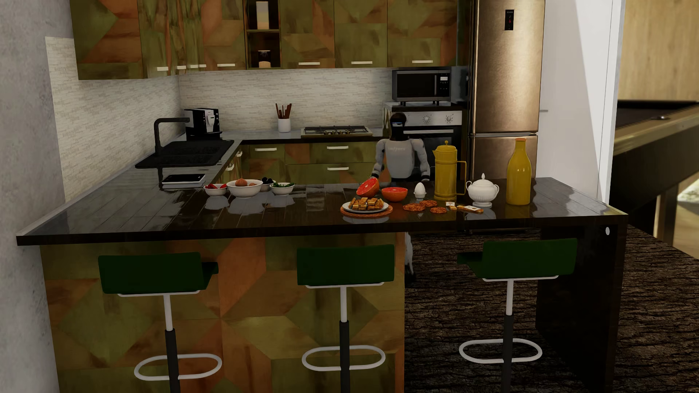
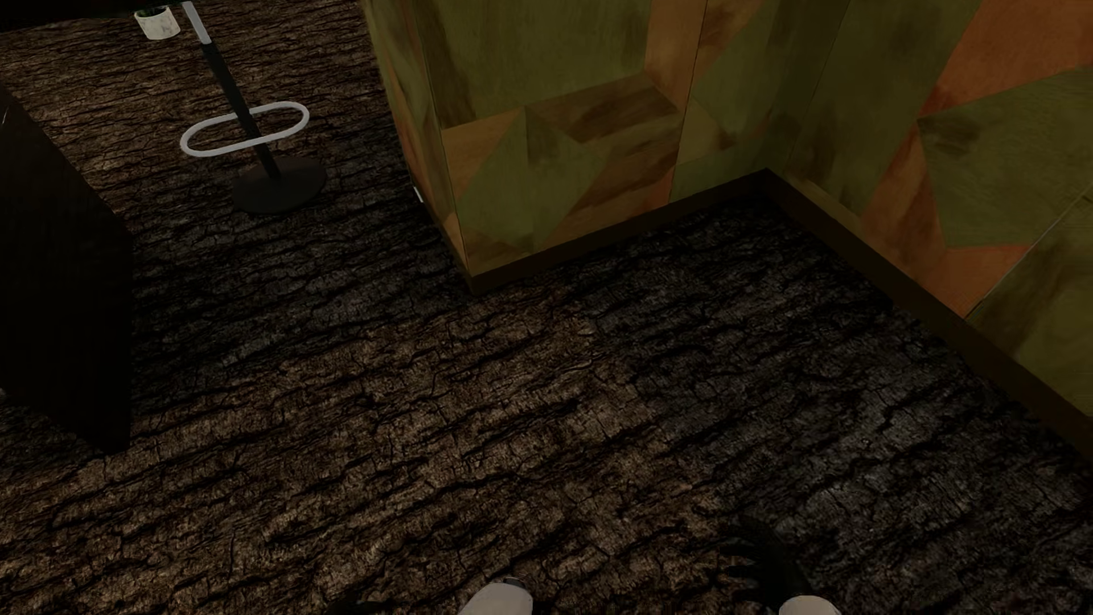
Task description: Turn left
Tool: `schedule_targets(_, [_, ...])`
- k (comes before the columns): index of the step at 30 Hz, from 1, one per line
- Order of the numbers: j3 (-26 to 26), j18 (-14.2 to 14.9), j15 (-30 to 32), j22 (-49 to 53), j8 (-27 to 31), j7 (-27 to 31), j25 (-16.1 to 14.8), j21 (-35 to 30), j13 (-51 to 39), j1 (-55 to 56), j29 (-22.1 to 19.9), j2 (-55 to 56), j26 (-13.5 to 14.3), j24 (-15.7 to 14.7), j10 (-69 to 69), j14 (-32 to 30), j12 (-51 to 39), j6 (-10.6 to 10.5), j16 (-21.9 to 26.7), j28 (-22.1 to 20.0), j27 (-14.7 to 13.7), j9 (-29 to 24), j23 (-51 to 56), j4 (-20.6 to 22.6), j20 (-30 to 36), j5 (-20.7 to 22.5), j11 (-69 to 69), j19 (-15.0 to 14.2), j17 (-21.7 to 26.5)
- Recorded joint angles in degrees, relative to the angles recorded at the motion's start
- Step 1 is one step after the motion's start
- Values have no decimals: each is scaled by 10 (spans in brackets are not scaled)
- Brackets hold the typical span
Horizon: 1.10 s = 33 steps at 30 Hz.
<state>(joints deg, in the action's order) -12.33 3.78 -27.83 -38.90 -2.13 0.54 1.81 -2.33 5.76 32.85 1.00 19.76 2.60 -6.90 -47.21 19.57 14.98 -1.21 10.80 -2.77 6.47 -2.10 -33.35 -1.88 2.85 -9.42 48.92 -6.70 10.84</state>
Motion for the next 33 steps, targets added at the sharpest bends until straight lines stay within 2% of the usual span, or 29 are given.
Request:
schedule_targets(1, [20,-18,17,-8,16,11,-4,-19,7,2,-9,30,-2,0,19,-60,-12,10,-2,9,-20,-3,9,12,-3,4,55,-1,-20])
schedule_targets(2, [36,-13,54,2,39,24,-4,-31,15,7,-11,64,-10,-3,35,-75,-5,19,-26,23,-42,-4,-4,21,-13,20,98,8,-18])
schedule_targets(3, [33,-14,40,4,52,29,5,-14,25,10,-4,66,-12,-7,50,-76,-1,34,-28,27,-48,-3,-12,27,-8,26,36,20,-19])
schedule_targets(4, [15,-26,28,16,45,34,10,-3,46,11,5,50,-16,-1,53,-61,-1,38,-47,19,-50,-3,-20,32,-30,21,-21,3,-8])
schedule_targets(5, [-14,-12,36,23,23,35,8,-6,64,12,10,36,-22,15,49,-34,-5,26,-45,2,-36,-4,-11,22,-9,18,-38,-12,11])
schedule_targets(7, [-34,-16,42,14,7,36,-9,-20,50,-6,4,18,-49,37,89,-83,3,20,-24,0,-14,-3,8,18,0,16,-59,10,5])
schedule_targets(8, [-41,-16,44,7,2,41,-19,-26,42,-10,-3,19,-66,38,111,-113,7,18,-27,9,-18,3,12,21,-16,14,-65,12,3])
schedule_targets(9, [-52,-9,50,10,-6,42,-25,-26,39,-11,-4,10,-86,32,115,-91,14,11,-36,19,-29,7,4,22,-10,10,-80,10,9])
schedule_targets(10, [-64,-25,52,15,-14,29,-25,-21,37,-8,-4,3,-106,28,105,-55,11,5,-43,22,-36,7,-3,17,-13,5,-88,10,13])
schedule_targets(11, [-58,-67,47,24,-20,13,-19,-14,11,-12,-3,-8,-118,29,71,-3,10,-6,-33,18,-38,1,-29,8,8,2,-88,9,3])
schedule_targets(12, [-27,-21,37,11,-18,8,-14,-17,2,-4,-1,2,-119,36,47,-6,6,-18,-16,25,-36,-1,-10,-7,7,5,-53,8,-4])
schedule_targets(13, [-2,-4,39,-7,-6,11,-11,-19,-1,-7,2,26,-113,45,49,-76,-8,-27,1,35,-38,-12,3,-11,6,9,15,7,-4])
schedule_targets(14, [19,-7,75,0,13,16,-7,-15,7,-10,3,63,-102,54,54,-91,-17,-19,5,40,-39,-22,6,2,7,6,91,8,-9])
schedule_targets(15, [28,-3,89,4,42,29,4,-14,16,-12,7,68,-79,57,68,-101,-3,-12,-7,43,-26,-20,2,6,2,27,96,15,-7])
schedule_targets(16, [31,0,64,0,58,34,15,-2,25,-18,14,56,-52,53,91,-111,20,5,-20,45,-12,-14,3,14,-2,37,47,26,-7])
schedule_targets(17, [21,-14,32,13,53,38,21,5,40,-18,22,27,-26,42,93,-94,35,19,-28,33,-14,-6,-21,22,-16,32,-32,13,10])
schedule_targets(18, [-5,-62,37,12,39,35,15,8,52,-12,24,16,-15,39,63,-33,22,9,-29,19,-10,-5,-31,14,0,31,-41,-12,28])
schedule_targets(19, [-14,-105,40,27,19,17,5,2,48,-4,21,9,-16,37,22,20,9,3,-32,14,0,0,-32,5,-8,23,-45,-4,34])
schedule_targets(20, [-3,-120,35,33,9,-1,-6,-3,32,-6,12,9,-16,40,-22,49,9,-5,-20,17,8,12,-24,-8,-1,25,-40,24,21])
schedule_targets(21, [11,-22,24,16,10,3,-17,-9,16,-20,-3,13,-21,44,-12,36,-11,-8,-5,25,1,15,-14,-14,-1,22,-20,9,0])
schedule_targets(22, [19,-13,15,12,13,9,-29,-25,25,-21,-16,19,-28,43,3,-36,-26,-10,-4,33,-15,19,11,-7,-4,19,-1,8,-4])
schedule_targets(24, [23,-12,29,15,37,24,-39,-26,35,-20,-27,31,-32,29,31,-61,-12,8,-23,46,-42,21,18,18,-11,19,19,8,-10])
schedule_targets(25, [4,-10,17,16,43,32,-33,-19,42,-24,-26,12,-31,17,57,-76,6,20,-34,53,-46,22,8,27,-6,19,-25,8,-9])
schedule_targets(26, [-23,-17,35,22,31,34,-26,-19,41,-22,-23,4,-25,-1,70,-57,10,23,-48,50,-42,21,-4,25,-22,18,-53,4,4])
schedule_targets(28, [-30,-95,44,30,9,0,-14,-13,9,-11,-8,-13,-22,-11,-8,72,29,11,-34,37,-35,13,-11,-5,-15,16,-70,2,7])
schedule_targets(29, [-15,-108,34,26,5,-7,-11,-12,7,-26,-2,-9,-32,6,-51,114,36,-1,-20,29,-38,17,1,-21,-3,15,-53,-1,3])
schedule_targets(30, [4,21,21,5,1,1,-11,-23,2,-34,-6,-3,-45,33,-34,59,22,-6,7,28,-45,16,-5,-32,-3,14,-29,-4,-9])
schedule_targets(31, [15,-10,24,-6,10,8,-14,-29,9,-34,-11,14,-58,59,-24,2,10,-3,20,28,-47,11,6,-20,-10,12,11,-6,-17])
schedule_targets(33, [37,-10,43,1,46,22,-11,-22,24,-24,-9,61,-65,72,4,-22,27,29,-7,22,-44,11,7,7,-18,36,47,12,-22])
